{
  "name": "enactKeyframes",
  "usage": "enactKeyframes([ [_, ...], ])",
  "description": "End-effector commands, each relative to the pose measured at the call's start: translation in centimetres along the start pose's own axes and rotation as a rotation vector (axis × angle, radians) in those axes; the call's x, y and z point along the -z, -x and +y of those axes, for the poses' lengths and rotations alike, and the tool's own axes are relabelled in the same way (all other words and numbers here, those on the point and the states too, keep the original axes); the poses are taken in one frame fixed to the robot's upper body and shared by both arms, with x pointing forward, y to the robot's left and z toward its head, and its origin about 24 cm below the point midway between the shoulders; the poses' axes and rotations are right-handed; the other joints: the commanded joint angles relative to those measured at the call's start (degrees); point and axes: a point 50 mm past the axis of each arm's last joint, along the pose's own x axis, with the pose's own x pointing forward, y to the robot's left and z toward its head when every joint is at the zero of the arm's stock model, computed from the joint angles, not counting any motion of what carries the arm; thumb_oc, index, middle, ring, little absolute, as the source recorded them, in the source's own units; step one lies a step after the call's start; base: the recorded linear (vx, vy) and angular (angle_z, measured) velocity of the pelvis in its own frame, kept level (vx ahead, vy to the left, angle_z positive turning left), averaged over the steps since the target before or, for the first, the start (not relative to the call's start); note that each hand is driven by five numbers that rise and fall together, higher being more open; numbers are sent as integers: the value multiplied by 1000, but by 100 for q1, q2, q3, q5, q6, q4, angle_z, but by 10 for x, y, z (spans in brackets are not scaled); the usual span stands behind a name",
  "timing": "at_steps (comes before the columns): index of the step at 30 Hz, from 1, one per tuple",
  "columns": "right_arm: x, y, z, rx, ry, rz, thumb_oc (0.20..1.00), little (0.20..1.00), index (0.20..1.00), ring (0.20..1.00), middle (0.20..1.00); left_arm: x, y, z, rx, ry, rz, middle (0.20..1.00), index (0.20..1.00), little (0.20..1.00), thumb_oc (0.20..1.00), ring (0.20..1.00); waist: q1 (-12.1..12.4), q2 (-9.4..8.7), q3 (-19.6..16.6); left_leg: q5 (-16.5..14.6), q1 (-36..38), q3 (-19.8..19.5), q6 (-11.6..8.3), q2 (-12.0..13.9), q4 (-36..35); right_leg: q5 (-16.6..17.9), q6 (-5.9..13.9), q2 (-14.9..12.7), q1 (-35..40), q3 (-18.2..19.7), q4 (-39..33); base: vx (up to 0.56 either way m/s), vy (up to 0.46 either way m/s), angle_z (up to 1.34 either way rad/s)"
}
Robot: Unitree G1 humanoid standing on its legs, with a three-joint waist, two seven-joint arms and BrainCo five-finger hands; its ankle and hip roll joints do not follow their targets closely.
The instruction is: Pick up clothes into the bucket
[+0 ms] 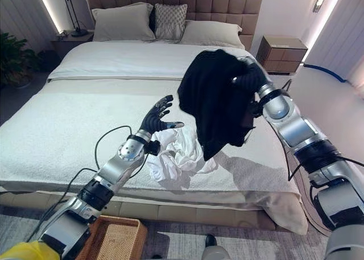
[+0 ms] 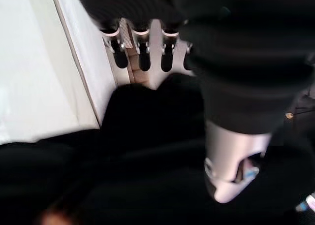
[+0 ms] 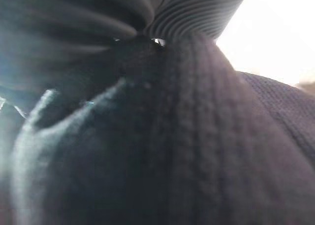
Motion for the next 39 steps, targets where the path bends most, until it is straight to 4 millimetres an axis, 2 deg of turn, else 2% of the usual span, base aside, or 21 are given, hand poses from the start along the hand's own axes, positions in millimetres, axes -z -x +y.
enactKeyframes([
  [1,-47,-7,-20,12,-58,-216,200,200,200,200,200,-14,-15,-5,25,-13,-44,1000,1000,1000,1000,1000,131,-226,-341,-416,-461,-109,-118,13,632,-679,249,-104,-20,-242,712,0,0,0],
  [6,-69,-7,-1,-112,-141,-309,200,200,200,200,200,-17,-22,-29,90,13,-33,1000,1000,1000,1000,1000,113,-240,-335,-410,-452,-137,-125,9,632,-681,252,-113,12,-261,697,0,0,0],
  [8,-71,-7,1,-125,-158,-318,200,200,200,200,200,-17,-23,-33,100,14,-31,1000,1000,1000,1000,1000,112,-242,-331,-409,-457,-144,-127,10,637,-683,252,-114,15,-267,700,0,0,0],
  [9,-77,-4,8,-165,-198,-341,200,200,200,200,200,-17,-23,-44,132,55,-23,1000,1000,1000,1000,1000,106,-243,-329,-409,-462,-154,-126,11,648,-684,251,-119,22,-276,706,0,0,0],
  [13,-81,-3,14,-197,-241,-359,200,200,200,200,200,-24,-23,-57,193,122,-28,1000,1000,1000,1000,1000,99,-234,-325,-414,-473,-169,-122,10,673,-682,251,-123,15,-274,723,0,0,0],
  [14,-84,-3,16,-205,-257,-369,200,200,200,200,200,-30,-21,-67,276,216,-32,1000,1000,1000,1000,1000,82,-218,-329,-413,-474,-166,-120,8,677,-681,256,-123,7,-274,723,0,0,0],
  [15,-84,-3,16,-205,-257,-369,200,200,200,200,200,-30,-21,-67,276,216,-31,1000,1000,1000,1000,1000,82,-219,-328,-413,-473,-167,-120,8,677,-682,256,-123,7,-275,723,0,0,0],
  [16,-84,-4,18,-214,-271,-371,200,200,200,200,200,-30,-16,-79,372,315,-3,1000,1000,1000,1000,1000,59,-203,-354,-417,-455,-153,-116,12,661,-679,262,-125,17,-273,715,0,0,0],
  [18,-82,-5,20,-210,-289,-364,200,200,200,200,200,-26,-12,-83,407,377,32,1000,1000,1000,1000,1000,44,-191,-380,-425,-442,-142,-114,24,658,-679,264,-126,22,-258,714,0,0,0],
  [19,-81,-6,21,-206,-299,-358,200,200,200,200,200,-24,-10,-85,422,410,48,733,733,733,733,733,36,-190,-393,-429,-433,-137,-114,24,651,-682,264,-122,24,-248,712,0,0,0],
  [20,-79,-6,22,-202,-314,-353,200,200,200,200,200,-23,-9,-86,431,429,56,501,501,501,501,501,29,-189,-398,-428,-431,-134,-114,27,647,-681,263,-123,24,-248,713,0,0,0],
  [21,-77,-6,22,-196,-329,-347,200,200,200,200,200,-22,-8,-86,430,448,65,200,200,200,200,200,25,-193,-407,-430,-439,-132,-113,29,652,-683,262,-122,17,-247,715,0,0,0],
  [30,-64,-1,31,-196,-488,-311,200,200,200,200,200,-5,-1,-89,391,567,132,200,200,200,200,200,32,-231,-369,-418,-450,-141,-104,23,628,-689,254,-132,-13,-258,743,0,0,0],
  [36,-57,5,28,-153,-585,-307,200,200,200,200,200,2,3,-90,339,688,157,200,200,200,200,200,26,-242,-348,-418,-463,-143,-94,17,627,-698,247,-135,-28,-257,757,0,0,0],
  [37,-56,7,28,-144,-598,-307,291,291,291,291,291,4,4,-91,334,700,165,200,200,200,200,200,28,-250,-344,-420,-472,-143,-92,17,636,-700,246,-136,-35,-255,762,0,0,0],
  [38,-54,9,27,-129,-622,-307,451,451,451,451,451,6,6,-91,324,729,169,200,200,200,200,200,25,-253,-343,-422,-474,-149,-88,18,631,-700,246,-138,-37,-268,769,0,0,0],
  [39,-50,11,24,-103,-638,-302,1000,1000,1000,1000,1000,8,8,-91,314,755,175,200,200,200,200,200,21,-254,-341,-426,-471,-155,-85,16,625,-699,247,-139,-38,-276,767,0,0,0],
])
